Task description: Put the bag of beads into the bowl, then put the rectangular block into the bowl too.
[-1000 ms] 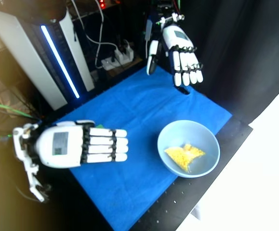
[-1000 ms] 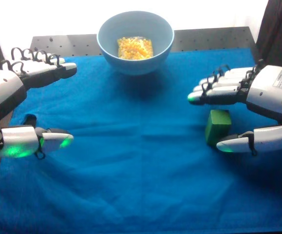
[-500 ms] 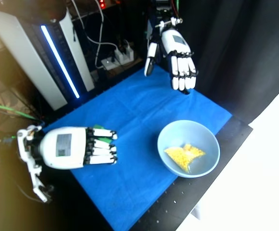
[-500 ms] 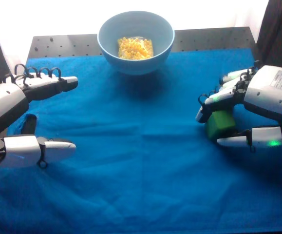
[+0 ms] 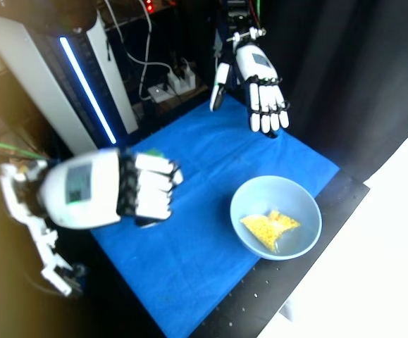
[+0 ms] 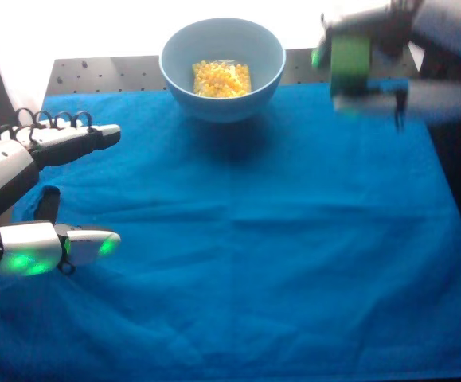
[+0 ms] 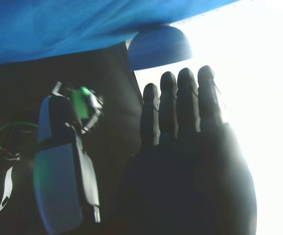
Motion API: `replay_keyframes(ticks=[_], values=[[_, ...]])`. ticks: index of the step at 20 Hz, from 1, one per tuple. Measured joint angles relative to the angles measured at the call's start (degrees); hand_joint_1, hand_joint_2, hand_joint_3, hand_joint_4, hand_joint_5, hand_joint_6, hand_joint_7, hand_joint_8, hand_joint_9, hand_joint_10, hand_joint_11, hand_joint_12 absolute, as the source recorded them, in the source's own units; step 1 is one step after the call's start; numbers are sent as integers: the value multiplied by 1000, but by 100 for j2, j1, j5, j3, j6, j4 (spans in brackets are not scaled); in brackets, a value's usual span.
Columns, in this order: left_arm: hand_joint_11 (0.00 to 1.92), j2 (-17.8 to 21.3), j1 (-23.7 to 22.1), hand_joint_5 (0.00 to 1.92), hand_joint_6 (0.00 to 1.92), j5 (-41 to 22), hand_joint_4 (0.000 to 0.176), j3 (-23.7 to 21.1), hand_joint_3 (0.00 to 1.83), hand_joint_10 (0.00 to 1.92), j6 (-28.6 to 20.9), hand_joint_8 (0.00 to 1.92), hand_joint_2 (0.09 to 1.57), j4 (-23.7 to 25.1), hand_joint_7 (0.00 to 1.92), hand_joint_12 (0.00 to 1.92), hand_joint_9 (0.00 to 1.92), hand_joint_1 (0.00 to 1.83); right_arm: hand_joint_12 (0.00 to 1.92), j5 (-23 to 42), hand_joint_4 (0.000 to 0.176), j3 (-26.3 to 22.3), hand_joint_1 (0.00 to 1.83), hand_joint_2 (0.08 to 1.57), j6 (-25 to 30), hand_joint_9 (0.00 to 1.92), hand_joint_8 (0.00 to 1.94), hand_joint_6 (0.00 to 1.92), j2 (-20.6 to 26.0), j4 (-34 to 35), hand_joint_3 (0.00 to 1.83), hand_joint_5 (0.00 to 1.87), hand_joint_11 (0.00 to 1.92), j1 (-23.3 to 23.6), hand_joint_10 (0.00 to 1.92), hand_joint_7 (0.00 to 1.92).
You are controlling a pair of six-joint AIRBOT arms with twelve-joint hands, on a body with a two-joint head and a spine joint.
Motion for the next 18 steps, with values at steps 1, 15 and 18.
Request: replay_keyframes(ticks=[1,15,18], values=[[0,-31,2,271,3,-46,34,0,2,3,-20,2,1009,-7,253,204,172,669,1921,-203,0,236,1132,1121,-11,1228,1274,989,-245,68,0,983,1146,264,1652,1144],[0,-350,-286,276,0,-317,0,236,1,0,-245,2,986,199,255,190,159,715,1142,-2208,106,2208,480,1084,-4,453,100,23,-2302,-190,0,199,133,1167,272,464],[0,-350,-286,276,0,-326,3,243,0,0,-249,0,974,188,255,334,154,722,258,-2175,175,2221,374,977,-2,148,9,0,-2332,-199,0,2,0,1169,41,152]])
